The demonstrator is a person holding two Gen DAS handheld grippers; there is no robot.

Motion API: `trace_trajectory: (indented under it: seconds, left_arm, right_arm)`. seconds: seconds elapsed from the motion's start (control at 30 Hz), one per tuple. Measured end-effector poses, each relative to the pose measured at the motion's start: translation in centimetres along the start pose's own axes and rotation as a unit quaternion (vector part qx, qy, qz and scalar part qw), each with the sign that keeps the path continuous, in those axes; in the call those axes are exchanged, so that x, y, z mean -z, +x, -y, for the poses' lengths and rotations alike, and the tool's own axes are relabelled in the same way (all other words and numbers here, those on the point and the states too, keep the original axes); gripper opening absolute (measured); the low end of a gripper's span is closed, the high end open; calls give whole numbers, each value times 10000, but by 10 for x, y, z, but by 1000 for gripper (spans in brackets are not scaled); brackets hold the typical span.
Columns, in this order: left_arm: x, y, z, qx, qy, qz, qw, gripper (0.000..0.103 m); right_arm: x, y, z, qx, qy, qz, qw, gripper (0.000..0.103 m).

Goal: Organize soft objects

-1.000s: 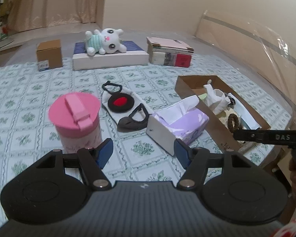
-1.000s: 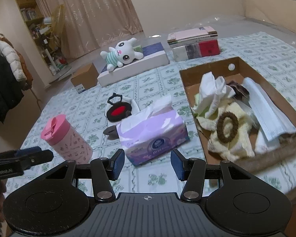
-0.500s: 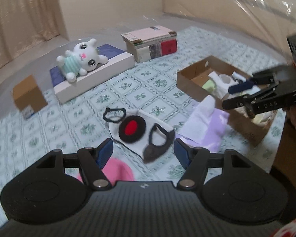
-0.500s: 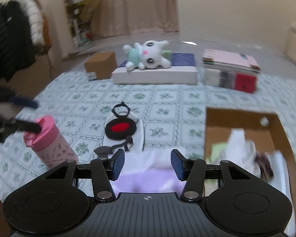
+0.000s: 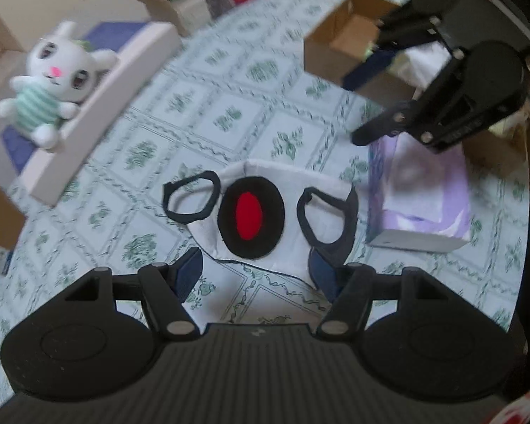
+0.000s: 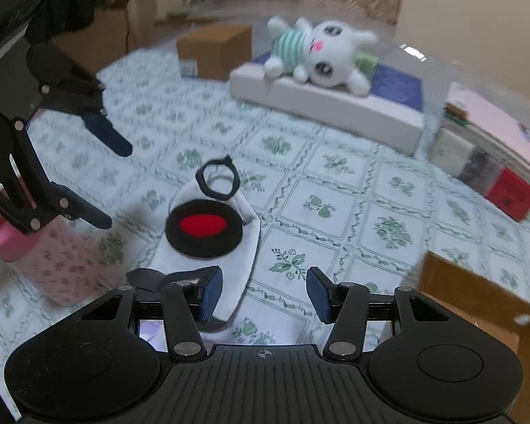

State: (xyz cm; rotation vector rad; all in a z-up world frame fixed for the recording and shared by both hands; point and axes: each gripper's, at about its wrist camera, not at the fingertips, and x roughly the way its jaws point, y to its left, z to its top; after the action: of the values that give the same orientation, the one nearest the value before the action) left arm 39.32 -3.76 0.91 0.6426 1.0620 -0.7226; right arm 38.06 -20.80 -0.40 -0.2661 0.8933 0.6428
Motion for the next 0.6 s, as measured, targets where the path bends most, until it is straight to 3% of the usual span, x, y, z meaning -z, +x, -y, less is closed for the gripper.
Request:
trace_trajectory:
  seconds: [0.33,0.6]
  left_arm:
    - [-30,78,-12,145,485,-638,9967,64]
    - [-37,109,-13,187,644,-650,9956,66]
  right_arm:
    - [-15,60,25,-250,47,-571,9980,53]
    - [-13,76,35,-262,90,-682,9973,53]
